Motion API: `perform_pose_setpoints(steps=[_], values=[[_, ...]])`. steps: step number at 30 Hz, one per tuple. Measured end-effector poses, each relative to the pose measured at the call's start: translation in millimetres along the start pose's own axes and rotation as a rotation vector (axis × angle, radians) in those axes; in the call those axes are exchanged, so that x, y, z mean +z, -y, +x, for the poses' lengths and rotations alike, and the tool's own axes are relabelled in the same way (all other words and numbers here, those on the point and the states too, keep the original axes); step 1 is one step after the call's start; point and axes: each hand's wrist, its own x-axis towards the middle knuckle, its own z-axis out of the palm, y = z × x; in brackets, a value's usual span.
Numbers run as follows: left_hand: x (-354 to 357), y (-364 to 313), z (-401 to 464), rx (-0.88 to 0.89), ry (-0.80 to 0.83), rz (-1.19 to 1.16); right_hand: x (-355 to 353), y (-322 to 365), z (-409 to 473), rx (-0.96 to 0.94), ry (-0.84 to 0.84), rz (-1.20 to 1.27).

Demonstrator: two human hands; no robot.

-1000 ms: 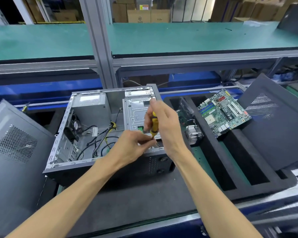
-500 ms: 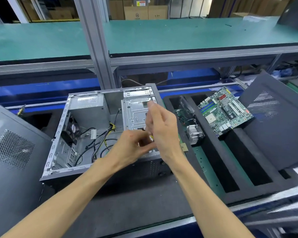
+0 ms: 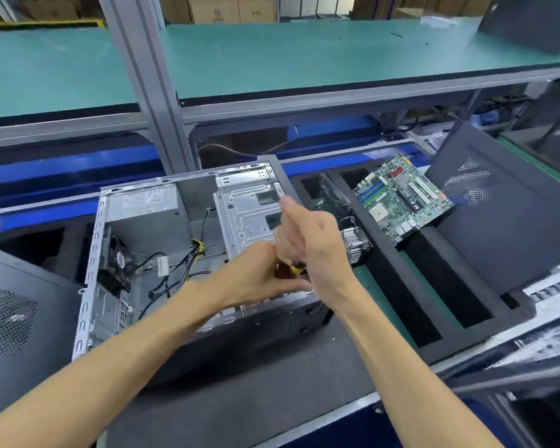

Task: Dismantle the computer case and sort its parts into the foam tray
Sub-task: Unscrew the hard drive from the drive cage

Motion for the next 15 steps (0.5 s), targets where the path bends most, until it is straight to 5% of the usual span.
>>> perform_pose_setpoints(steps=[3, 9, 15], values=[[-11.6, 12.4, 2.8, 0.021, 0.121, -0.033, -5.5, -0.8, 4.7, 0.034, 0.029, 0.021], [-8.8, 14.5, 10.7, 0.082, 0.107, 0.102, 4.7, -8.9, 3.5, -0.040, -0.056, -0.021], [-21.8, 17.4, 9.2, 0.129, 0.193, -0.040, 0.4, -5.7, 3.7, -0.010, -0.062, 0.020]])
